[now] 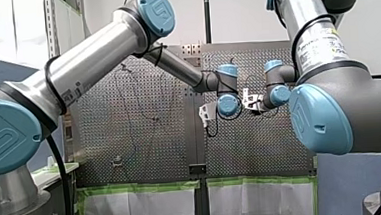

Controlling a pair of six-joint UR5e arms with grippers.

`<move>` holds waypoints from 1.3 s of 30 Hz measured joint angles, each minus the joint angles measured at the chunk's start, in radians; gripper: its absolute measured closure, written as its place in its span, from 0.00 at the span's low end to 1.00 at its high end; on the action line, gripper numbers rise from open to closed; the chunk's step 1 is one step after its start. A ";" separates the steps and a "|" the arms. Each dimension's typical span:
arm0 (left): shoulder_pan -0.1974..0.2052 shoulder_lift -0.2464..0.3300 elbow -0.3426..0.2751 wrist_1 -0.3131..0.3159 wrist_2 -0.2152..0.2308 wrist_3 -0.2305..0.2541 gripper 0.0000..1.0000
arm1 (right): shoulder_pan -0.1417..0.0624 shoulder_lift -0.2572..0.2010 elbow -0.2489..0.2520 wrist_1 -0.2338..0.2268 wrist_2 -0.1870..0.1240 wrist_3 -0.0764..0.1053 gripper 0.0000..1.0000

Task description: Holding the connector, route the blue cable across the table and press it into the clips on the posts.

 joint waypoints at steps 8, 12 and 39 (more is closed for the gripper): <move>0.001 -0.076 0.079 -0.057 -0.002 -0.007 0.00 | -0.003 0.000 0.000 -0.001 -0.005 0.000 1.00; 0.001 -0.110 0.115 -0.071 -0.004 -0.013 0.00 | -0.005 0.000 0.000 -0.001 -0.006 0.000 1.00; 0.028 -0.134 0.146 -0.079 -0.017 -0.028 0.00 | -0.006 0.000 0.000 -0.004 -0.053 -0.002 1.00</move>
